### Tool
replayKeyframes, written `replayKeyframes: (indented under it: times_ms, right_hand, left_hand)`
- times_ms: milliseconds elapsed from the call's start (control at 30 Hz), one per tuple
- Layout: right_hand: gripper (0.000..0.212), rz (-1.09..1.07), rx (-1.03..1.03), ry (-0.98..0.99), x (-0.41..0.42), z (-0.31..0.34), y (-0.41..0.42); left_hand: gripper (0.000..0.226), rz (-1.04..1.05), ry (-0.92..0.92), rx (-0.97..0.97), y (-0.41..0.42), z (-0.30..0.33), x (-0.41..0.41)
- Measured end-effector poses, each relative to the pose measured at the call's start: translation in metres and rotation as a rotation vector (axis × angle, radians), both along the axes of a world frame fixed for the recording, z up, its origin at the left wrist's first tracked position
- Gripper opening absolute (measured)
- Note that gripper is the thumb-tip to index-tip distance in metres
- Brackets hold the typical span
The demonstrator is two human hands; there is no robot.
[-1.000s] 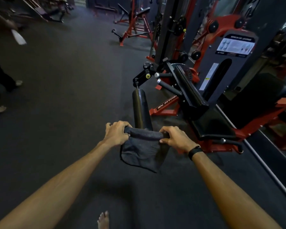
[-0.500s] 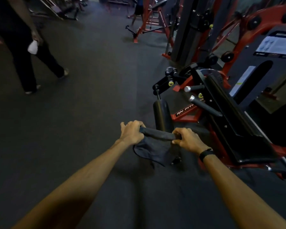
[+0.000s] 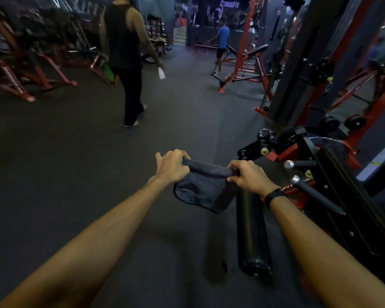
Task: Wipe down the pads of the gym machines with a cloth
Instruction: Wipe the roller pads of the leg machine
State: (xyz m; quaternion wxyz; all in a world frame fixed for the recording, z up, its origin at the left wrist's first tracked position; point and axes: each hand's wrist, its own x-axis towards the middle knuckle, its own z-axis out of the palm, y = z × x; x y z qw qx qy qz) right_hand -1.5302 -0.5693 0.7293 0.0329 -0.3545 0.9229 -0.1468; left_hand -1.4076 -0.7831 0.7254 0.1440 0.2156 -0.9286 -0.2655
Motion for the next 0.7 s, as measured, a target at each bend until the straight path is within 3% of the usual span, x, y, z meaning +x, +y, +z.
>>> replayKeyframes:
  times_ms: [467, 700]
  right_hand:
    - [0.031, -0.122, 0.016, -0.04, 0.013, -0.018, 0.033]
    - [0.024, -0.293, 0.042, -0.3, 0.035, -0.088, 0.105]
  left_hand:
    - [0.031, -0.109, -0.058, 0.011, 0.019, -0.023, -0.016]
    - [0.021, -0.372, -0.319, 0.062, 0.071, -0.08, -0.038]
